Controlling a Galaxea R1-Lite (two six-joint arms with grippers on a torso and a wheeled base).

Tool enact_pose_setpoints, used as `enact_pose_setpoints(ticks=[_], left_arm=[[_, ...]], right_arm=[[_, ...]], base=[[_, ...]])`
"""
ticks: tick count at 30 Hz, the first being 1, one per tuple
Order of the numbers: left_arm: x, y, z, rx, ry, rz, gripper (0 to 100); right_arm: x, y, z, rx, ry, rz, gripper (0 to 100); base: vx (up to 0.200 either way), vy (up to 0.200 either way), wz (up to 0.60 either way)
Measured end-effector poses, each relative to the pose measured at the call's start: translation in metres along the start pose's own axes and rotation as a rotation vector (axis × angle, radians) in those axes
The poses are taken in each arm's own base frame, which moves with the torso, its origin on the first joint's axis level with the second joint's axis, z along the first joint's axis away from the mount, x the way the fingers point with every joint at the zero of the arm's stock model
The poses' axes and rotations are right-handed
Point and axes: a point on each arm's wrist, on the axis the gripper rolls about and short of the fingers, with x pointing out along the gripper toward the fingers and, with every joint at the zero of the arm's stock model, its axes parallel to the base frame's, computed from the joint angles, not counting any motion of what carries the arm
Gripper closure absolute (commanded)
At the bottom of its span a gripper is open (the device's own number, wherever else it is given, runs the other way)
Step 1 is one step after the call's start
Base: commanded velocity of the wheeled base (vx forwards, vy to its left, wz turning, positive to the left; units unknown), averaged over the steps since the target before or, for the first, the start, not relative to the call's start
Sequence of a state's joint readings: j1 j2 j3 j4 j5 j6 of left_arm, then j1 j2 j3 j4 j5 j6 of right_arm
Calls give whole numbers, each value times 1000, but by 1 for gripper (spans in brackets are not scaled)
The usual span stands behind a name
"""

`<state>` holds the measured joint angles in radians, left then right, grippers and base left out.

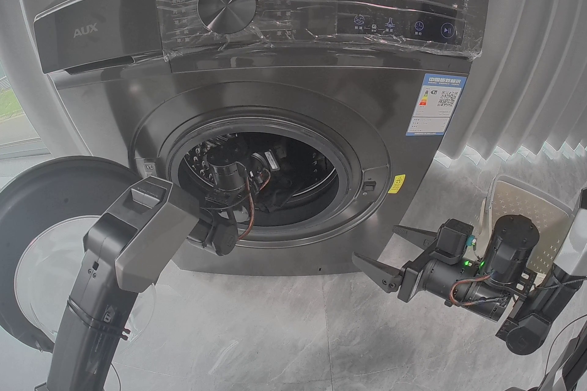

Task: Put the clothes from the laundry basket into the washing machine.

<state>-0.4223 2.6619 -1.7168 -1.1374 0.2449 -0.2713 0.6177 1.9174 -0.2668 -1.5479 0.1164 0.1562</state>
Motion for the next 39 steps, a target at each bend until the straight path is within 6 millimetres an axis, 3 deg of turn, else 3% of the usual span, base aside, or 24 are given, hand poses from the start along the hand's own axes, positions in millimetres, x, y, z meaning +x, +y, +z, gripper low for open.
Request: enact_pose_setpoints(ticks=[12,26,34,35,39], left_arm=[[-45,-5,-16,96,271,39,0],[-50,3,-49,106,321,26,0],[-41,8,-62,99,303,24,0],[-40,8,-62,97,298,25,100],[-36,9,-66,96,293,26,100]], right_arm=[[0,3,-1,-1,5,10,0],[1,5,-3,-1,12,17,0],[2,5,-4,0,14,18,0],[2,5,-4,0,14,18,0],[2,5,-3,-1,11,18,0]], base=[[0,0,0],[0,0,0],[0,0,0],[0,0,0],[0,0,0]])
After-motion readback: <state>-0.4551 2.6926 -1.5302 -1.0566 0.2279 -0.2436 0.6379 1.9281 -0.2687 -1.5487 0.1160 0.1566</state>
